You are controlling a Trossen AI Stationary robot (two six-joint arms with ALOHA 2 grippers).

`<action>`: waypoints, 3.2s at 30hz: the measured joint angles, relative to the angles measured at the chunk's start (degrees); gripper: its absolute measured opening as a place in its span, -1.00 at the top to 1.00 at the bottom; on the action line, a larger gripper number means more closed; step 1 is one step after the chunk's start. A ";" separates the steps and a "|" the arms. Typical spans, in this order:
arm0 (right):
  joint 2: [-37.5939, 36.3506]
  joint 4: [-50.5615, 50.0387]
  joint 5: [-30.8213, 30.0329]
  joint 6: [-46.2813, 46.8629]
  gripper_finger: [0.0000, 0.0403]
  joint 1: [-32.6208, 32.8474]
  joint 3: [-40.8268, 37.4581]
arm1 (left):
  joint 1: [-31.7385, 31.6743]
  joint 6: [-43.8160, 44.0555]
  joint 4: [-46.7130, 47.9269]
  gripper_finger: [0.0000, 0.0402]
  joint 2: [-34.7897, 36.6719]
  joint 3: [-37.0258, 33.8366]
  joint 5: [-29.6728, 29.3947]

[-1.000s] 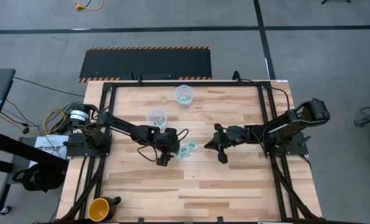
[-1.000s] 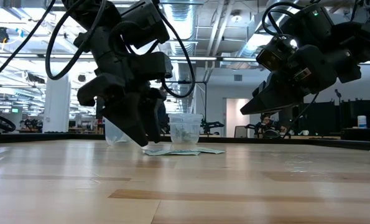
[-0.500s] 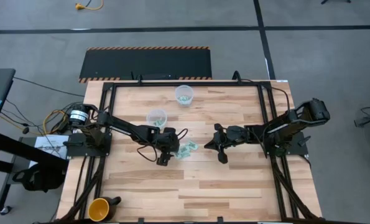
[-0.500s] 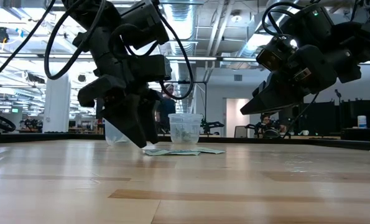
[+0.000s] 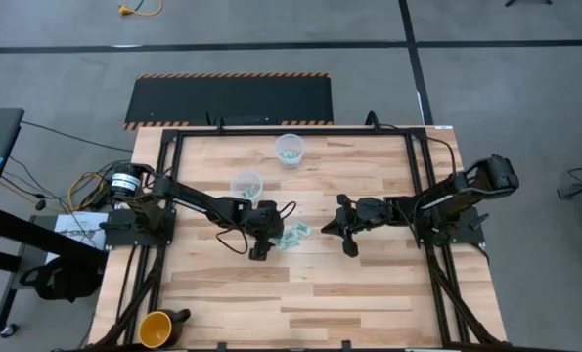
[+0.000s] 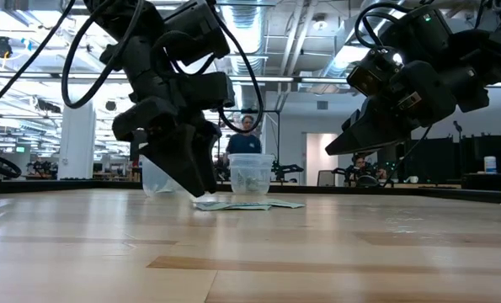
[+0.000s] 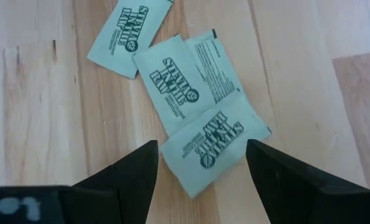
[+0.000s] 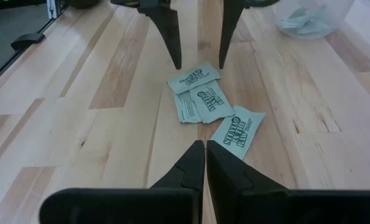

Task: Pick and place items into bin
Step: Put the stevia packet into the bottom transparent bin

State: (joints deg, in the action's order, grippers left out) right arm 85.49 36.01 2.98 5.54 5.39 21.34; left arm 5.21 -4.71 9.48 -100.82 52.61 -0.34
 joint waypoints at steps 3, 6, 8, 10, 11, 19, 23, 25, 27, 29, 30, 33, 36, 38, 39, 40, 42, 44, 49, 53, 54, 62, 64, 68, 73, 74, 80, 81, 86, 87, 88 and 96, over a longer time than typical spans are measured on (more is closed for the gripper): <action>0.00 0.00 0.00 0.00 0.95 0.00 -0.02 | 0.02 0.67 0.26 -0.17 -1.72 0.01 0.02; 0.00 0.04 0.00 -0.01 0.95 0.00 -0.04 | 0.36 0.69 -0.71 -0.17 -3.86 0.77 -0.14; 0.00 0.00 -0.02 0.00 0.95 0.00 -0.04 | 0.55 0.77 -1.00 -0.17 -4.72 0.94 -0.25; 0.00 -0.02 -0.02 0.00 0.95 0.07 -0.04 | 0.59 0.85 -0.86 -0.17 -5.33 1.30 -0.20; 0.00 -0.06 -0.04 0.00 0.95 0.09 -0.04 | 0.61 0.89 -0.88 -0.17 -5.41 1.35 -0.20; 0.00 -0.31 -0.02 -0.01 0.95 0.11 -0.04 | 0.76 2.67 -0.90 -0.17 -5.68 1.39 -0.22; 0.00 -0.33 -0.02 -0.02 0.95 0.11 -0.04 | 1.53 2.93 -0.88 -0.10 -5.70 1.37 -0.79; 0.00 -0.35 -0.02 0.00 0.95 0.09 -0.04 | 2.03 2.97 -0.84 -0.02 -5.72 1.35 -1.48; 0.00 -0.35 -0.02 0.00 0.95 0.11 -0.04 | 2.43 3.01 -0.81 0.09 -5.72 1.34 -1.84; 0.00 -0.35 -0.02 0.00 0.95 0.11 -0.04 | 2.68 3.02 -0.72 0.20 -5.74 1.33 -1.81; 0.00 -0.35 -0.02 0.00 0.95 0.11 -0.04 | 2.75 3.02 -0.70 0.25 -5.74 1.33 -1.81; 0.00 -0.35 -0.02 0.00 0.95 0.11 -0.04 | 2.88 3.53 -0.65 0.39 -5.74 1.29 -1.72; 0.00 -0.35 -0.02 0.02 0.95 0.11 -0.04 | 3.04 3.84 -0.57 0.50 -5.74 1.28 -1.76; 0.00 -0.35 -0.01 0.02 0.95 0.10 -0.04 | 3.25 3.92 -0.53 0.55 -5.74 1.28 -1.96; 0.00 -0.35 0.00 0.02 0.95 0.10 -0.04 | 3.49 3.94 -0.53 0.58 -5.74 1.28 -2.14; 0.00 -0.35 -0.01 0.02 0.95 0.09 -0.04 | 3.68 4.02 -0.49 0.60 -5.74 1.28 -2.44; 0.00 -0.35 0.00 0.02 0.95 0.11 -0.04 | 4.27 4.11 -0.33 0.64 -5.74 1.26 -3.53; 0.00 -0.37 0.00 0.02 0.95 0.11 -0.04 | 4.86 4.19 0.01 0.68 -5.56 1.25 -5.05; 0.00 -0.42 0.00 0.02 0.95 0.11 -0.04 | 6.30 4.42 1.51 0.76 -3.75 1.11 -9.11; 0.00 -0.42 0.00 0.02 0.95 0.11 -0.02 | 7.21 4.42 6.29 0.83 -1.01 0.75 -12.62; 0.00 -0.43 0.00 0.02 0.95 0.09 -0.02 | 7.38 4.45 7.15 0.85 -0.21 0.71 -13.49; 0.00 -0.43 0.00 0.02 0.95 0.11 -0.02 | 7.78 5.88 13.23 0.92 6.03 0.91 -21.10; 0.00 -0.42 0.00 0.03 0.95 0.10 0.00 | 7.78 6.03 14.75 0.93 7.57 0.96 -23.21; 0.00 -0.42 0.00 0.02 0.95 0.11 0.00 | 7.67 6.06 16.88 0.93 10.88 0.98 -27.80; 0.00 -0.44 0.00 0.03 0.95 0.11 0.00 | 7.13 6.06 20.59 0.93 14.99 1.00 -35.49; 0.00 -0.42 0.00 0.02 0.95 0.11 0.00 | 6.88 6.12 21.48 0.93 15.82 1.05 -37.28; 0.00 -0.43 0.00 0.03 0.95 0.11 0.00 | 4.58 8.53 27.62 0.93 19.93 1.09 -44.97; 0.00 -0.44 0.00 0.02 0.95 0.09 0.00 | 4.03 9.02 28.73 0.93 20.45 1.09 -45.81; 0.00 -0.44 0.00 0.02 0.95 0.11 0.00 | 0.88 11.13 33.14 0.93 21.24 1.13 -46.62; 0.00 -0.44 0.00 0.02 0.95 0.11 0.00 | 0.32 11.55 33.72 0.93 21.23 1.13 -46.64; 0.00 -0.44 0.00 0.04 0.95 0.11 0.00 | -0.17 11.75 33.79 0.93 21.23 1.05 -46.65; 0.00 -0.44 0.00 0.04 0.95 0.11 0.00 | -2.81 12.03 33.23 0.84 21.23 -1.26 -46.65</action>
State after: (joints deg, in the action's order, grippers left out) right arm 85.49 35.57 2.98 5.58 5.50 21.34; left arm 2.40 7.32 42.71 -79.59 51.34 -46.99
